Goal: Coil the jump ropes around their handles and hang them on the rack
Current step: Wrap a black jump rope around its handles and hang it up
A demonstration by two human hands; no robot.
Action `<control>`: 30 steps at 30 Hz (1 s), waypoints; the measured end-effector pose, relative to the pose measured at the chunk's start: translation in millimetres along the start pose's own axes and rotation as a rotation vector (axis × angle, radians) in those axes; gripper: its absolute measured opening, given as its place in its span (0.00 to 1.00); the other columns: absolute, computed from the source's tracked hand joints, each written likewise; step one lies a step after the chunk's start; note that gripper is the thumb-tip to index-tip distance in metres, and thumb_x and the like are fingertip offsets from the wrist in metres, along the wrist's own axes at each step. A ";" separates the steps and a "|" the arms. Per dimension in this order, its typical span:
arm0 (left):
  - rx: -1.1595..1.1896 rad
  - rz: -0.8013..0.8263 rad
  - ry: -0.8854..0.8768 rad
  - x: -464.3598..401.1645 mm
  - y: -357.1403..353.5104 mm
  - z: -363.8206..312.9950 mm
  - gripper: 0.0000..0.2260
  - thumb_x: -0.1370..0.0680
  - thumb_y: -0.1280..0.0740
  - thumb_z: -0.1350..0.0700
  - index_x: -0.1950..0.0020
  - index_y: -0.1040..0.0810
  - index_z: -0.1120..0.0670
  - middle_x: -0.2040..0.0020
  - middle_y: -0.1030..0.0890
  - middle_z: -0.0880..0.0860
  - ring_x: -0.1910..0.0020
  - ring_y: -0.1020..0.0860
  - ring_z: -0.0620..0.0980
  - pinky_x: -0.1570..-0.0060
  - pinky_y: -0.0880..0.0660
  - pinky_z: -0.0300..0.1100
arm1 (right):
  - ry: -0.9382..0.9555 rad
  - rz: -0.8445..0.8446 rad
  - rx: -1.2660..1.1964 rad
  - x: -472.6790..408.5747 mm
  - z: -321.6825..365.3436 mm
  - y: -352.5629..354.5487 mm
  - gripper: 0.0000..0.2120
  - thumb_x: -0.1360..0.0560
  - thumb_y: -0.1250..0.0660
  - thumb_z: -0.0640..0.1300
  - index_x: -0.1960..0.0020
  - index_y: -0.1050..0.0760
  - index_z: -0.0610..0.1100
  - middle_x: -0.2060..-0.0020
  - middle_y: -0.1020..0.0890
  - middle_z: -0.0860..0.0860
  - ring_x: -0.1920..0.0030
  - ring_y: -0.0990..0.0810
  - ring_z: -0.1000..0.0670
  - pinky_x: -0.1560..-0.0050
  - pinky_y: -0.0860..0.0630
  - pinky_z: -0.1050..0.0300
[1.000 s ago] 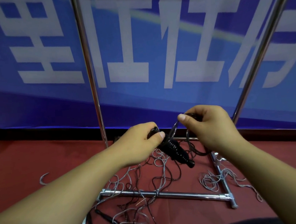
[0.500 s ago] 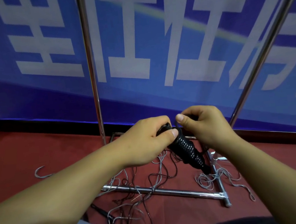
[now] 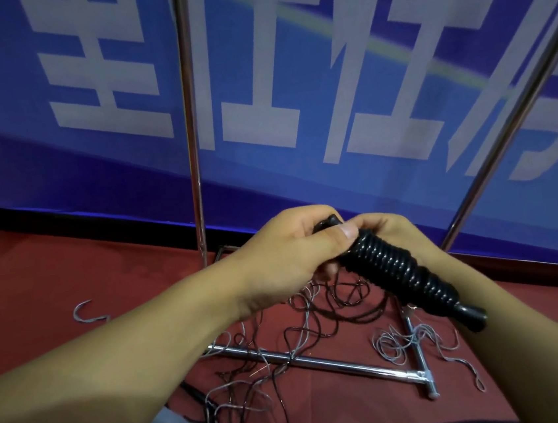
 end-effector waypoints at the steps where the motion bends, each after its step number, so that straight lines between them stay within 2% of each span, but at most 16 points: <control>1: 0.038 -0.011 0.009 -0.7 0.3 0.4 0.11 0.17 0.36 0.53 0.58 0.26 0.54 0.66 0.26 0.49 0.68 0.28 0.46 0.64 0.30 0.38 | 0.005 0.070 -0.024 -1.0 -3.3 -3.5 0.09 0.28 0.24 0.42 0.53 0.18 0.37 0.62 0.15 0.43 0.65 0.19 0.50 0.61 0.22 0.52; 2: 0.084 -0.025 0.021 -1.2 0.7 0.8 0.11 0.17 0.37 0.56 0.58 0.27 0.54 0.67 0.25 0.47 0.69 0.28 0.44 0.67 0.30 0.34 | 0.040 0.124 -0.050 -0.1 -3.0 -6.0 0.17 0.31 0.23 0.46 0.50 0.19 0.35 0.60 0.17 0.38 0.65 0.20 0.48 0.62 0.22 0.51; 3: 0.137 -0.043 0.031 -2.1 1.5 1.7 0.11 0.17 0.38 0.57 0.59 0.27 0.54 0.66 0.25 0.47 0.70 0.28 0.42 0.68 0.31 0.32 | 0.085 0.153 -0.074 0.9 -5.2 -8.9 0.23 0.34 0.24 0.50 0.48 0.20 0.34 0.60 0.19 0.35 0.66 0.23 0.47 0.65 0.24 0.55; 5: 0.266 -0.103 0.047 -4.5 4.5 3.0 0.10 0.17 0.39 0.58 0.57 0.26 0.55 0.65 0.25 0.48 0.71 0.28 0.41 0.70 0.32 0.30 | 0.106 0.137 0.014 2.0 -18.5 -12.6 0.27 0.32 0.28 0.57 0.45 0.21 0.35 0.61 0.23 0.32 0.66 0.28 0.46 0.65 0.28 0.57; 7: 0.377 -0.178 0.059 -7.9 8.9 5.0 0.07 0.17 0.39 0.57 0.53 0.25 0.57 0.65 0.25 0.49 0.71 0.29 0.40 0.70 0.33 0.31 | -0.021 0.080 0.074 -1.0 -29.9 -14.7 0.29 0.33 0.30 0.67 0.50 0.21 0.42 0.64 0.21 0.42 0.67 0.27 0.49 0.62 0.23 0.51; 8: 0.417 -0.216 0.072 -9.0 11.3 6.7 0.06 0.17 0.38 0.57 0.51 0.24 0.57 0.66 0.25 0.49 0.72 0.30 0.41 0.69 0.33 0.33 | -0.053 0.041 0.070 -3.8 -30.0 -14.8 0.25 0.32 0.30 0.66 0.54 0.20 0.44 0.66 0.21 0.48 0.68 0.26 0.52 0.64 0.25 0.52; 9: 0.445 -0.250 0.088 -10.4 13.5 9.4 0.07 0.17 0.39 0.56 0.51 0.24 0.56 0.68 0.26 0.49 0.72 0.31 0.41 0.68 0.34 0.35 | -0.060 -0.016 0.052 -7.9 -27.2 -15.6 0.18 0.28 0.29 0.61 0.56 0.20 0.45 0.68 0.21 0.51 0.70 0.27 0.54 0.68 0.28 0.56; 11: 0.489 -0.312 0.116 -12.7 16.9 14.1 0.07 0.17 0.39 0.55 0.52 0.24 0.55 0.71 0.27 0.48 0.74 0.33 0.42 0.66 0.34 0.38 | -0.072 -0.095 0.012 -10.4 -17.5 -21.9 0.12 0.21 0.32 0.52 0.59 0.22 0.46 0.70 0.21 0.51 0.73 0.31 0.54 0.73 0.34 0.62; 15: 0.515 -0.424 0.141 -15.6 26.1 23.0 0.08 0.17 0.37 0.54 0.55 0.26 0.53 0.69 0.27 0.49 0.74 0.32 0.42 0.65 0.35 0.39 | -0.003 -0.119 0.060 -4.8 -2.8 -36.6 0.12 0.20 0.33 0.50 0.60 0.23 0.47 0.71 0.19 0.51 0.74 0.31 0.55 0.74 0.35 0.62; 18: 0.495 -0.491 0.141 -17.9 34.1 29.7 0.08 0.17 0.37 0.54 0.55 0.27 0.53 0.67 0.27 0.50 0.75 0.31 0.40 0.66 0.36 0.38 | 0.033 -0.101 0.245 0.5 6.9 -41.4 0.12 0.18 0.36 0.48 0.60 0.24 0.48 0.74 0.20 0.55 0.78 0.32 0.58 0.77 0.36 0.65; 20: 0.459 -0.526 0.148 -18.8 39.5 34.8 0.08 0.17 0.37 0.54 0.56 0.27 0.53 0.69 0.27 0.50 0.75 0.31 0.41 0.67 0.36 0.38 | 0.062 -0.071 0.373 3.4 11.6 -47.5 0.13 0.17 0.38 0.48 0.61 0.26 0.49 0.71 0.18 0.54 0.79 0.30 0.60 0.77 0.35 0.67; 23: 0.395 -0.563 0.171 -20.6 46.4 43.6 0.08 0.17 0.36 0.54 0.56 0.27 0.53 0.69 0.26 0.49 0.76 0.31 0.40 0.70 0.35 0.36 | 0.059 -0.056 0.513 7.0 12.8 -54.2 0.13 0.17 0.39 0.48 0.60 0.27 0.49 0.67 0.17 0.52 0.74 0.26 0.65 0.73 0.35 0.70; 26: 0.319 -0.584 0.189 -21.9 52.0 51.9 0.09 0.17 0.36 0.53 0.56 0.26 0.53 0.70 0.25 0.49 0.75 0.33 0.43 0.70 0.35 0.38 | 0.056 -0.069 0.572 8.6 11.2 -59.2 0.13 0.17 0.40 0.51 0.57 0.25 0.47 0.64 0.16 0.50 0.67 0.23 0.60 0.68 0.32 0.67; 28: 0.268 -0.600 0.195 -22.5 56.1 56.2 0.09 0.17 0.36 0.52 0.56 0.25 0.53 0.70 0.25 0.49 0.74 0.34 0.44 0.69 0.34 0.38 | 0.056 -0.056 0.581 10.9 11.2 -63.7 0.14 0.18 0.39 0.52 0.58 0.26 0.47 0.63 0.17 0.49 0.62 0.19 0.50 0.62 0.26 0.56; 30: 0.212 -0.625 0.204 -23.0 61.1 60.3 0.10 0.17 0.36 0.52 0.56 0.25 0.54 0.70 0.24 0.49 0.73 0.34 0.45 0.69 0.34 0.40 | 0.078 -0.013 0.609 15.7 15.0 -70.1 0.14 0.20 0.36 0.56 0.57 0.25 0.47 0.63 0.17 0.49 0.61 0.19 0.48 0.60 0.24 0.53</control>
Point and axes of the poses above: each hand's wrist, its own x-axis away from the middle knuckle, its own y-axis out of the back of the hand, z = x × y, the point moved 7 cm from there along -x, towards the middle knuckle
